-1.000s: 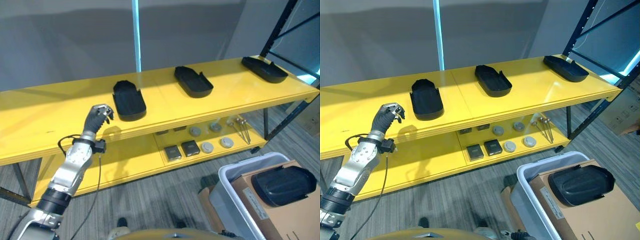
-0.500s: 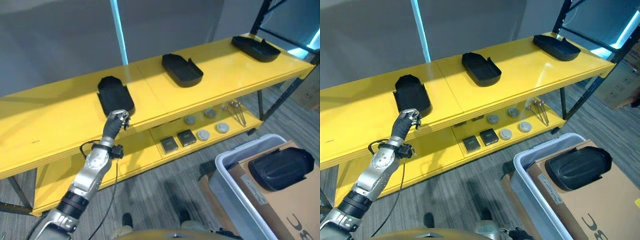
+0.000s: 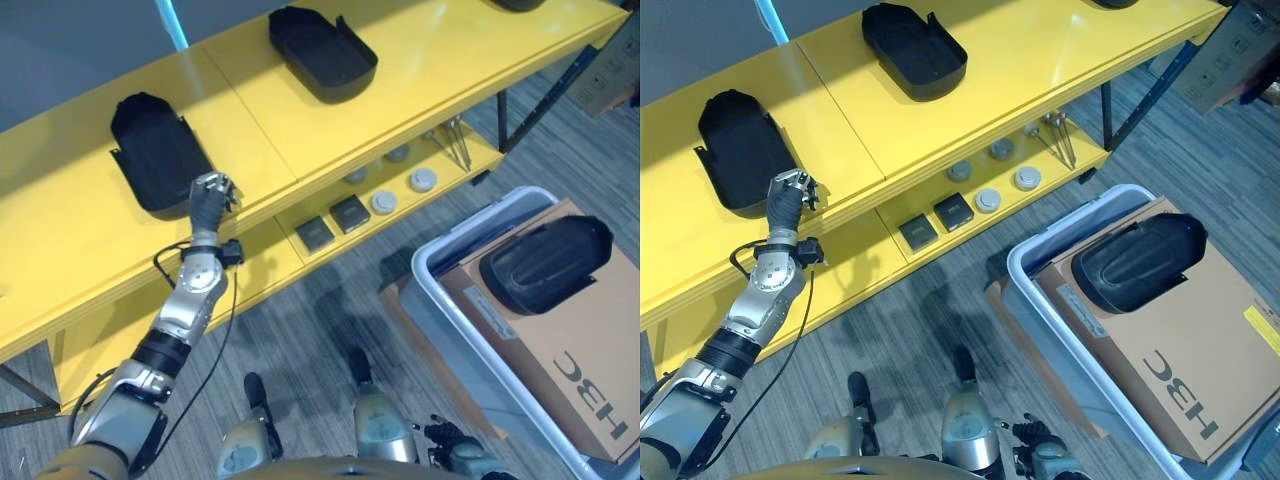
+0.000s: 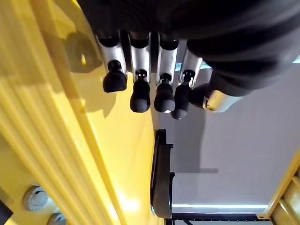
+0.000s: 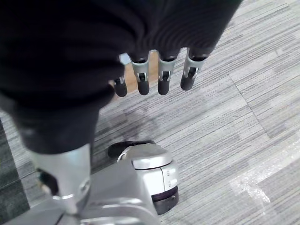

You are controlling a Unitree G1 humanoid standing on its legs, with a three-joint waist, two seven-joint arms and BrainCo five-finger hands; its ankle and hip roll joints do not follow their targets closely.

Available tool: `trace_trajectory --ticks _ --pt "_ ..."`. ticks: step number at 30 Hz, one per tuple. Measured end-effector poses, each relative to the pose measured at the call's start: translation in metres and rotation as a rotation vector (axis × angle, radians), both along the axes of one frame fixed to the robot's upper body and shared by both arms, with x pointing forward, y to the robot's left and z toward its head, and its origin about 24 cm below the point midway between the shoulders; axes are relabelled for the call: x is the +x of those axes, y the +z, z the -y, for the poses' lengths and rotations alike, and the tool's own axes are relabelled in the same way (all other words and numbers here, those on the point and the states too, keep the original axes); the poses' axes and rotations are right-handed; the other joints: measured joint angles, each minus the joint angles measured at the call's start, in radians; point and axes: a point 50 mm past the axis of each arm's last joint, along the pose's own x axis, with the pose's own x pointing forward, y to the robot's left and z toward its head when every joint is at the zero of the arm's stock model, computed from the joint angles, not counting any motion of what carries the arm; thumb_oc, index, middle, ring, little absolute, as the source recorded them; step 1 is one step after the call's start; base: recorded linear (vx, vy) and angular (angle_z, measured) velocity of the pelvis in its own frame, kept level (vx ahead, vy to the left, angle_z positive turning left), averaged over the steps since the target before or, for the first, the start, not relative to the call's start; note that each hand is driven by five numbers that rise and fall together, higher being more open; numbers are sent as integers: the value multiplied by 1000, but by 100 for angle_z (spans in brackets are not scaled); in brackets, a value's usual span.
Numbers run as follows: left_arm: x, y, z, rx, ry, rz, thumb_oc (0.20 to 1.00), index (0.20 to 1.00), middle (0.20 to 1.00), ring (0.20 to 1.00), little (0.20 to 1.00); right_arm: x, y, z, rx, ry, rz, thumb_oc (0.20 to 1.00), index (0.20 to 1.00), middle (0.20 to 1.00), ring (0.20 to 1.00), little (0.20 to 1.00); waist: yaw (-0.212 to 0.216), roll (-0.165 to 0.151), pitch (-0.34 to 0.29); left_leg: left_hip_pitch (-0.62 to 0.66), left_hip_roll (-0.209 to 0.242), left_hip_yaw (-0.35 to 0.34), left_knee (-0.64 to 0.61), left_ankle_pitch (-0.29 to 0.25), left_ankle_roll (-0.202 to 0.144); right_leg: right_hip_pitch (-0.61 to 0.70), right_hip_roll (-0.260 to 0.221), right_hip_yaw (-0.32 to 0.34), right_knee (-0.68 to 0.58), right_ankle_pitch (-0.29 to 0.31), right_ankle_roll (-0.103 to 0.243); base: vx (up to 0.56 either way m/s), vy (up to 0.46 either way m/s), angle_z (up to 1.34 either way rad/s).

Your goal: Move parts from the plastic box to the shelf.

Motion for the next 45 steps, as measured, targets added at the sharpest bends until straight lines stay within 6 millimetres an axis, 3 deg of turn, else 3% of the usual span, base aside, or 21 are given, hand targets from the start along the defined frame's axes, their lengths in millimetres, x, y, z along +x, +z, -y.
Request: trace_trajectory --ticks 12,16,20,24,25,26,27,31,33,36,37,41,45 --pt "11 17 -31 -5 147 61 200 200 200 200 200 18 6 -3 -1 40 47 1000 1000 1000 1000 1000 -6 -2 40 10 0 11 0 2 2 4 0 10 0 6 -4 1 2 -1" --pt "15 25 -25 17 81 87 200 200 200 200 200 16 5 -1 -1 29 38 1000 1000 1000 1000 1000 -3 -3 41 44 1 11 0 -4 -2 39 1 7 1 4 -4 0 0 0" --pt "-7 21 -13 42 8 141 200 200 200 200 200 9 3 0 5 -7 21 1000 1000 1000 1000 1000 10 -5 38 94 3 7 0 -16 2 93 1 -2 0 -13 -8 -3 1 4" --pt "-41 10 -5 94 -2 246 200 200 200 200 200 3 0 -1 18 -39 11 1000 1000 1000 1000 1000 62 -15 -17 112 3 -7 0 -21 3 121 -1 -20 1 -22 -11 -18 20 10" --pt "-46 8 -4 100 -10 254 630 630 630 630 630 0 -1 -1 18 -40 4 1000 1000 1000 1000 1000 68 -19 -32 114 3 -7 0 -22 3 123 0 -20 1 -22 -11 -71 17 8" --pt "-54 1 -2 114 -24 261 959 959 959 959 959 -1 -2 -3 18 -32 -7 1000 1000 1000 1000 1000 88 -23 -66 120 2 -10 0 -24 3 132 0 -24 0 -24 -11 -80 11 12" --pt "-59 -2 0 124 -35 265 1000 1000 1000 1000 1000 -3 -3 -4 18 -28 -15 1000 1000 1000 1000 1000 96 -29 -87 125 0 -20 0 -24 2 143 -1 -32 0 -26 -10 -56 2 20" --pt "-69 -25 1 148 -19 187 1000 1000 1000 1000 1000 -5 -6 -12 103 -9 -25 1000 1000 1000 1000 1000 142 -46 -161 136 0 -37 0 -28 -1 170 -3 -57 0 -41 -16 -81 -25 20" --pt "-75 -55 -5 186 28 46 1000 1000 1000 1000 1000 -3 -6 -17 197 -11 6 1000 1000 1000 1000 1000 152 -44 -195 132 5 -47 0 -29 -3 170 -2 -66 0 -51 -14 -88 -24 18" --pt "-83 -83 -14 232 70 -79 1000 1000 1000 1000 1000 -2 -5 -21 290 -18 32 1000 1000 1000 1000 1000 165 -37 -209 107 8 -62 -1 -29 -4 166 2 -79 0 -47 -17 -104 -6 15" --pt "-88 -101 -19 272 84 -157 1000 1000 1000 1000 1000 -5 -6 -23 333 -19 32 1000 1000 1000 1000 1000 163 -38 -216 102 11 -65 0 -28 -4 160 0 -89 0 -46 -19 -57 15 25" --pt "-122 -144 -30 347 134 -331 1000 1000 1000 1000 1000 -15 -8 -25 397 -33 19 1000 1000 1000 1000 1000 180 -37 -216 84 26 -65 0 -28 -4 152 16 -90 0 -40 -28 -74 42 6" --pt "-140 -161 -38 356 194 -409 1000 1000 1000 1000 1000 -26 -8 -14 403 -58 -4 1000 1000 1000 1000 1000 186 -33 -208 80 33 -86 0 -28 -4 147 24 -90 0 -39 -31 -58 30 7"
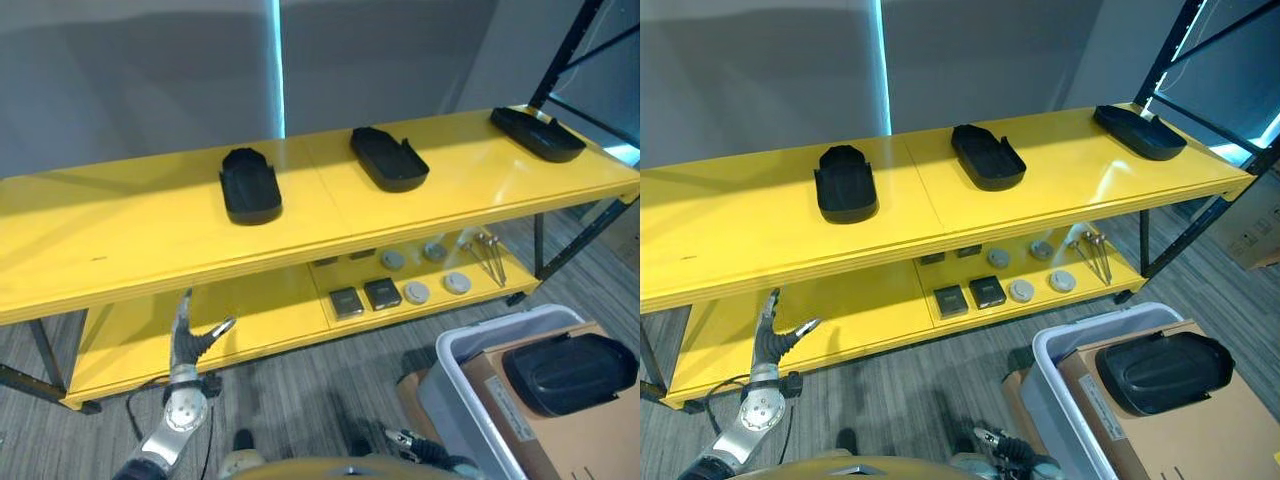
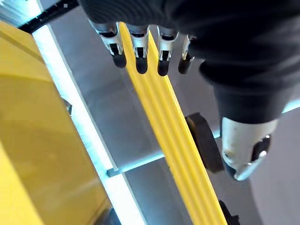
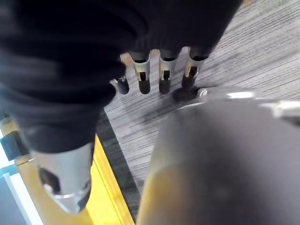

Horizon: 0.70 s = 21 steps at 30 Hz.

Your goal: Move parts from the plastic box to the shelf.

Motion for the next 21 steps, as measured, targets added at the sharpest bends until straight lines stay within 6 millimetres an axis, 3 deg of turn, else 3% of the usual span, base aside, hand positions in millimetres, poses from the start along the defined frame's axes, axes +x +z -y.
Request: trace_trajectory --ticks 2,3,5,7,8,10,11,12,13,14,17,18,19,20,21 --pt "-2 -6 1 -11 0 -31 1000 1000 1000 1000 1000 0 1 4 -4 3 0 1000 1000 1000 1000 1000 -1 3 3 2 -1 -4 0 -1 -1 -3 5 5 0 -1 -1 -51 57 -19" --pt "-12 -23 -2 -15 26 -121 1000 1000 1000 1000 1000 5 3 6 8 -4 14 1000 1000 1000 1000 1000 3 -9 3 6 -31 -48 7 -18 -21 -25 -9 40 0 0 -11 -36 63 -65" --pt "-29 -44 -2 -25 68 -246 1000 1000 1000 1000 1000 19 7 7 8 -4 47 1000 1000 1000 1000 1000 1 -10 3 6 -88 -155 7 -30 -12 -64 -19 114 1 8 -19 20 63 -105" --pt "-53 -65 -1 -60 162 -366 1000 1000 1000 1000 1000 38 11 3 25 13 84 1000 1000 1000 1000 1000 15 -41 10 14 -211 -334 7 -85 47 -140 -45 254 8 18 -21 42 106 -182" --pt "-62 -72 -2 -77 213 -410 1000 1000 1000 1000 1000 46 12 -3 45 21 100 1000 1000 1000 1000 1000 21 -62 23 27 -241 -338 6 -93 66 -158 -55 294 7 29 -30 22 165 -196" --pt "-68 -78 -6 -98 259 -452 1000 1000 1000 1000 1000 38 7 -15 93 -19 80 1000 1000 1000 1000 1000 5 -93 37 54 -259 -272 7 -69 99 -151 -81 281 1 15 -11 -13 247 -104" --pt "-66 -79 -9 -106 255 -466 1000 1000 1000 1000 1000 18 0 -20 120 -68 31 1000 1000 1000 1000 1000 -13 -120 36 64 -274 -259 9 -68 114 -157 -95 281 5 -7 -5 -62 279 -28" --pt "-64 -81 -11 -120 248 -492 1000 1000 1000 1000 1000 12 -3 -23 142 -107 13 1000 1000 1000 1000 1000 -20 -122 42 46 -273 -246 24 -69 134 -154 -100 283 12 -27 14 -49 159 -34" --pt "-62 -83 -9 -136 223 -520 1000 1000 1000 1000 1000 -1 -7 -24 154 -136 -24 1000 1000 1000 1000 1000 -36 -120 42 54 -259 -232 18 -68 147 -176 -79 272 58 -28 22 -86 231 -51" --pt "-61 -84 -16 -128 172 -555 1000 1000 1000 1000 1000 -16 -11 -31 175 -153 -60 1000 1000 1000 1000 1000 -71 -128 35 53 -254 -207 24 -71 149 -200 -24 251 130 -50 28 -71 154 -57" --pt "-59 -87 -18 -167 167 -593 1000 1000 1000 1000 1000 -24 -12 -27 160 -158 -80 1000 1000 1000 1000 1000 -107 -145 35 58 -279 -154 21 -75 148 -216 -32 294 112 -32 28 -98 79 -86" --pt "-67 -92 -21 -225 206 -651 1000 1000 1000 1000 1000 -17 -10 -25 156 -171 -47 1000 1000 1000 1000 1000 -98 -131 47 58 -266 -33 43 -83 155 -239 -55 243 55 -75 41 -238 -59 -228" --pt "-67 -96 -22 -283 240 -691 1000 1000 1000 1000 1000 -4 -6 -23 157 -173 -6 1000 1000 1000 1000 1000 -114 -85 68 35 -223 35 56 -103 173 -256 -65 141 71 -24 51 -232 -86 -221" --pt "-65 -96 -24 -308 246 -699 1000 1000 1000 1000 1000 0 -5 -21 162 -197 18 1000 1000 1000 1000 1000 -125 -76 77 32 -203 85 49 -89 167 -269 -70 83 103 -22 51 -197 -80 -169" --pt "-60 -94 -27 -334 244 -702 1000 1000 1000 1000 1000 0 -4 -20 161 -208 19 1000 1000 1000 1000 1000 -110 -70 86 34 -185 139 34 -84 161 -297 -68 43 169 -23 52 -135 -71 -118"
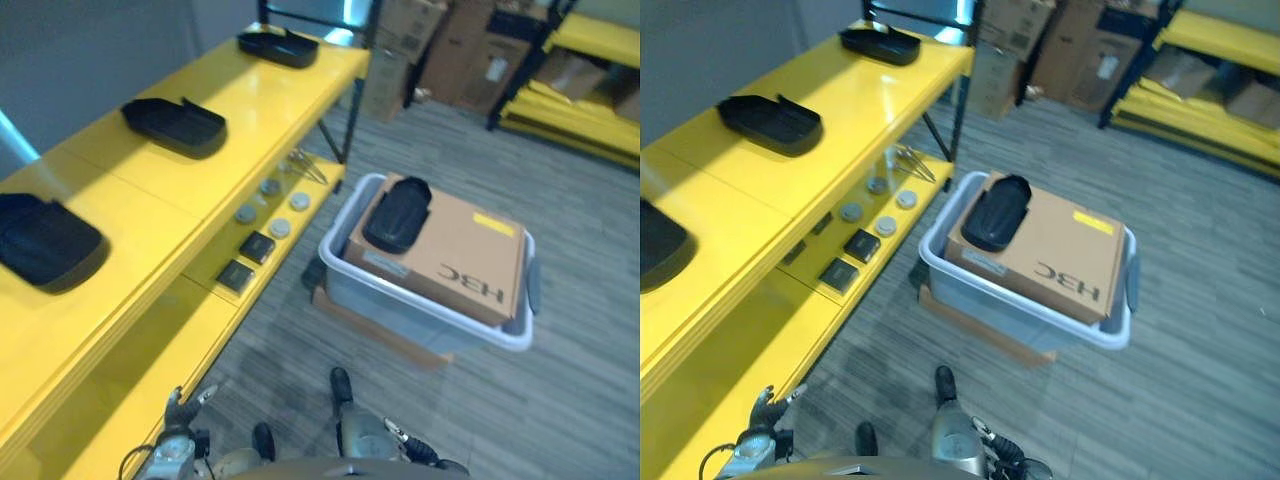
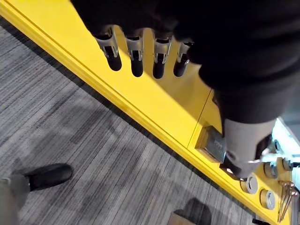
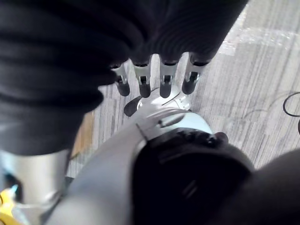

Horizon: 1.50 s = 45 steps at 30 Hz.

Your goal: Move parts from the plastic box to the shelf.

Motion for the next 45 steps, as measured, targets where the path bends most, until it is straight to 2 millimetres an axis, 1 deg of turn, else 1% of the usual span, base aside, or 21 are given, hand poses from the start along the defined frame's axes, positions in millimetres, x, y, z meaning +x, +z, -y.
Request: trace_trajectory --ticks 3,5,7,10,11,13,14,15,18,20,22,24,27,29,30,33,36,38,40,43,45 --pt "5 -1 -4 -57 -15 -53 1000 1000 1000 1000 1000 -2 1 6 -32 13 -7 1000 1000 1000 1000 1000 -11 10 21 -5 35 52 -3 1 -14 44 -24 -3 37 -11 10 -89 -140 -84" --pt "3 -4 -7 -101 -28 -122 1000 1000 1000 1000 1000 0 1 9 -63 49 -12 1000 1000 1000 1000 1000 8 0 26 1 78 112 -6 4 -50 82 -47 -58 32 -31 13 -3 -233 -97" --pt "-3 -6 -8 -129 -16 -146 1000 1000 1000 1000 1000 -1 1 11 -78 72 -22 1000 1000 1000 1000 1000 9 -29 38 32 88 144 4 -1 -97 140 -58 -83 -45 21 0 -20 -260 -75" --pt "-4 -11 13 -217 -6 -136 1000 1000 1000 1000 1000 2 7 32 -163 121 -29 1000 1000 1000 1000 1000 9 44 56 38 172 143 6 1 -114 140 10 -153 -106 49 -46 72 -311 -68" --pt "2 -11 24 -257 15 -116 1000 1000 1000 1000 1000 2 9 42 -211 147 -48 1000 1000 1000 1000 1000 -3 76 66 15 207 119 51 0 -120 143 45 -153 -109 49 -67 69 -262 -26" --pt "3 -11 29 -279 28 -102 1000 1000 1000 1000 1000 2 10 46 -247 142 -65 1000 1000 1000 1000 1000 -3 74 67 2 218 84 88 34 -114 147 54 -150 -111 41 -88 17 -233 -16" --pt "5 -10 30 -283 24 -90 1000 1000 1000 1000 1000 5 11 46 -267 135 -58 1000 1000 1000 1000 1000 1 66 71 0 221 53 116 78 -143 165 54 -147 -125 40 -96 11 -310 -8" --pt "7 -9 32 -270 8 -88 1000 1000 1000 1000 1000 6 11 46 -266 111 -55 1000 1000 1000 1000 1000 -2 52 74 -56 229 3 207 81 -179 158 52 -138 -117 31 -118 33 -271 10" --pt "26 0 30 -245 -7 -10 1000 1000 1000 1000 1000 22 14 41 -277 152 -19 1000 1000 1000 1000 1000 32 11 112 -325 212 -151 638 196 -262 164 29 -110 -123 38 -156 123 53 -10" --pt "22 -2 27 -243 9 -14 1000 1000 1000 1000 1000 35 18 40 -310 182 24 1000 1000 1000 1000 1000 51 31 108 -300 195 -121 438 123 -227 179 28 -119 -155 39 -157 300 268 -54" --pt "12 -6 29 -242 -5 -45 1000 1000 1000 1000 1000 44 23 44 -343 177 86 1000 1000 1000 1000 1000 56 64 97 -225 177 -120 125 118 -224 184 43 -127 -168 39 -156 276 259 -53" --pt "6 -9 31 -239 -14 -72 1000 1000 1000 1000 1000 45 24 43 -369 176 120 1000 1000 1000 1000 1000 58 81 95 -184 166 -155 -28 118 -222 204 55 -133 -168 35 -151 163 186 -21" --pt "-3 -13 34 -235 -29 -112 1000 1000 1000 1000 1000 50 30 46 -382 163 186 1000 1000 1000 1000 1000 70 88 88 -158 145 -168 -32 119 -211 238 42 -109 -168 15 -121 217 353 -23" --pt "-6 -15 36 -240 -22 -118 1000 1000 1000 1000 1000 58 38 46 -399 163 270 1000 1000 1000 1000 1000 78 109 60 -119 141 -160 -26 84 -154 238 35 -86 -163 11 -109 179 360 -48" --pt "-8 -15 34 -231 -26 -125 1000 1000 1000 1000 1000 65 42 43 -408 155 314 1000 1000 1000 1000 1000 78 99 59 -106 116 -152 -26 114 -131 247 11 -79 -160 16 -90 110 217 -38" --pt "0 -10 22 -198 -36 -97 1000 1000 1000 1000 1000 77 47 17 -340 79 428 1000 1000 1000 1000 1000 78 38 32 -79 17 -135 -26 85 -56 232 -82 -67 -75 7 -77 111 191 4" --pt "5 -6 9 -163 -44 -94 1000 1000 1000 1000 1000 88 54 -6 -269 -7 503 1000 1000 1000 1000 1000 83 35 34 -40 0 -130 -25 58 -19 153 -110 -57 137 16 -56 122 134 4" --pt "1 -5 1 -140 -46 -114 1000 1000 1000 1000 1000 103 71 -14 -259 -25 628 1000 1000 1000 1000 1000 67 43 32 -10 2 -136 -26 42 2 86 -100 -32 260 -57 -35 216 30 9" --pt "-17 -8 -9 -108 -49 -169 1000 1000 1000 1000 1000 129 122 -13 -307 -41 863 1000 1000 1000 1000 1000 24 38 31 8 -1 -142 -26 15 13 24 -7 35 239 -94 -34 227 -88 7" --pt "-37 -13 -14 -115 -3 -219 1000 1000 1000 1000 1000 143 197 -9 -357 -76 1188 1000 1000 1000 1000 1000 -30 7 22 7 -18 -157 -25 11 3 28 62 100 21 -46 -51 109 -142 27" --pt "-39 -14 -12 -135 29 -217 1000 1000 1000 1000 1000 146 213 -3 -401 -88 1247 1000 1000 1000 1000 1000 -25 -12 13 14 -26 -162 -26 -1 -7 35 61 88 -15 -12 -59 142 -144 20"
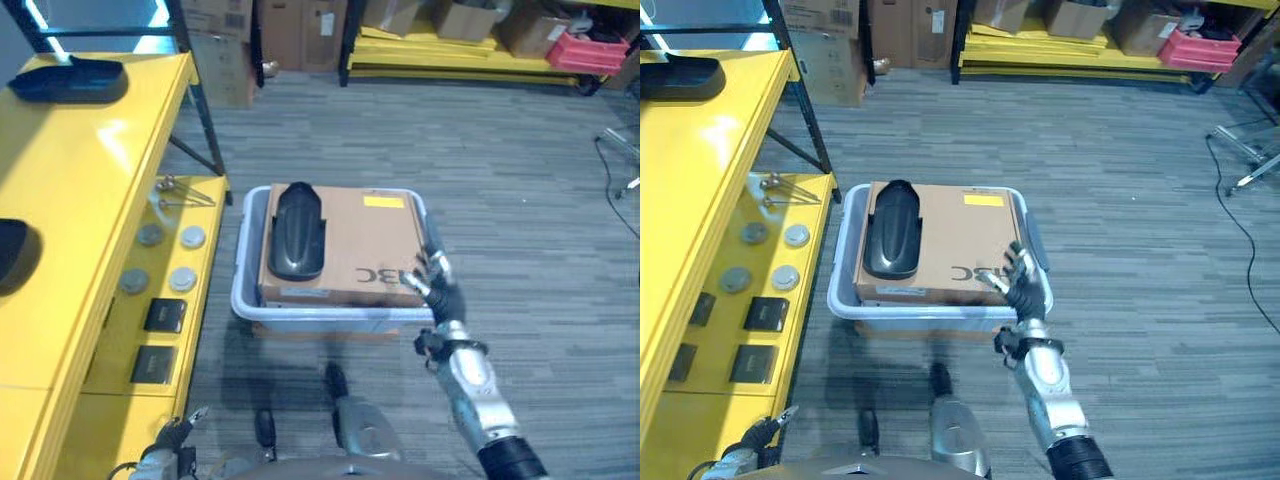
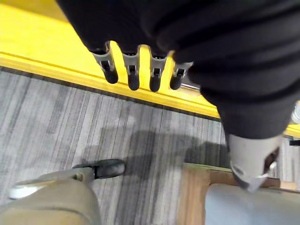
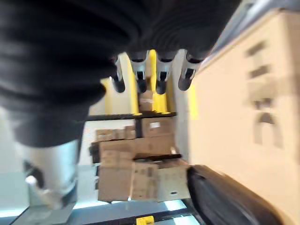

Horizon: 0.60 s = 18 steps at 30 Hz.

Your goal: Move parts from the plastic box to the shelf.

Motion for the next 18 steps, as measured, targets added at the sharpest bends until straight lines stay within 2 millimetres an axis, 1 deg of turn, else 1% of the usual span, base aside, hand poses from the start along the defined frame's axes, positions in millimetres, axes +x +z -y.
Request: trace_trajectory --ticks 1,2,3,4,6,7,9,10,11,13,14,15,17,18 --pt "1 -1 5 -19 8 5 1000 1000 1000 1000 1000 2 -1 11 -70 -30 -17 1000 1000 1000 1000 1000 16 -14 -9 24 -1 -7 0 -16 -20 36 -1 -10 -45 53 1 160 -151 7" --pt "-1 -3 11 -36 7 -2 1000 1000 1000 1000 1000 8 0 16 -95 -59 -28 1000 1000 1000 1000 1000 34 -6 -9 33 15 -10 0 -28 -39 62 14 -24 -80 96 -19 212 -186 -1" --pt "-3 -5 17 -52 6 -7 1000 1000 1000 1000 1000 10 0 19 -105 -78 -42 1000 1000 1000 1000 1000 39 7 -15 33 33 -9 0 -36 -50 77 30 -27 -109 101 -25 157 -118 -3" --pt "-5 -6 22 -66 2 -11 1000 1000 1000 1000 1000 14 1 21 -119 -89 -51 1000 1000 1000 1000 1000 43 16 -18 33 46 -10 0 -41 -58 96 44 -33 -148 118 -40 126 -105 -4" --pt "-3 -6 25 -69 -34 -9 1000 1000 1000 1000 1000 22 5 26 -166 -96 -68 1000 1000 1000 1000 1000 55 29 -12 31 62 -12 0 -44 -63 97 59 -42 -148 122 -44 53 -88 3" --pt "1 -5 26 -65 -73 0 1000 1000 1000 1000 1000 31 7 31 -215 -117 -95 1000 1000 1000 1000 1000 61 34 -10 28 68 -14 0 -43 -63 97 66 -49 -148 121 -52 5 -75 12" --pt "12 -3 30 -56 -142 28 1000 1000 1000 1000 1000 63 23 41 -282 -178 -132 1000 1000 1000 1000 1000 84 48 10 15 75 -17 0 -41 -62 90 72 -66 -148 126 -65 -4 -62 18" --pt "17 -2 32 -55 -155 44 1000 1000 1000 1000 1000 71 27 42 -292 -193 -138 1000 1000 1000 1000 1000 90 50 21 12 75 -21 0 -39 -66 89 71 -70 -148 126 -65 -26 -39 20" --pt "22 0 33 -54 -167 61 1000 1000 1000 1000 1000 76 30 44 -297 -206 -145 1000 1000 1000 1000 1000 92 52 33 8 73 -29 0 -36 -72 89 69 -71 -148 122 -59 -38 -17 24" --pt "30 3 36 -58 -187 99 1000 1000 1000 1000 1000 85 33 43 -321 -216 -166 1000 1000 1000 1000 1000 122 56 48 -10 68 -35 0 -32 -79 75 59 -78 -150 125 -56 -65 -22 18" --pt "38 5 38 -57 -205 125 1000 1000 1000 1000 1000 91 36 40 -326 -214 -175 1000 1000 1000 1000 1000 145 59 62 -34 57 -41 0 -22 -76 55 46 -82 -149 130 -51 -92 -22 14" --pt "41 7 38 -56 -211 134 1000 1000 1000 1000 1000 94 40 39 -332 -215 -175 1000 1000 1000 1000 1000 156 61 79 -44 49 -52 0 -18 -73 49 38 -90 -149 133 -46 -105 -16 26" --pt "47 9 36 -43 -239 141 1000 1000 1000 1000 1000 102 45 38 -347 -233 -181 1000 1000 1000 1000 1000 158 62 100 -64 38 -68 1 -6 -68 29 24 -105 -148 140 -42 -115 21 26" --pt "50 10 34 -36 -254 147 1000 1000 1000 1000 1000 108 51 38 -367 -257 -175 1000 1000 1000 1000 1000 170 61 124 -88 30 -73 1 1 -64 9 15 -108 -148 152 -47 -114 52 20"
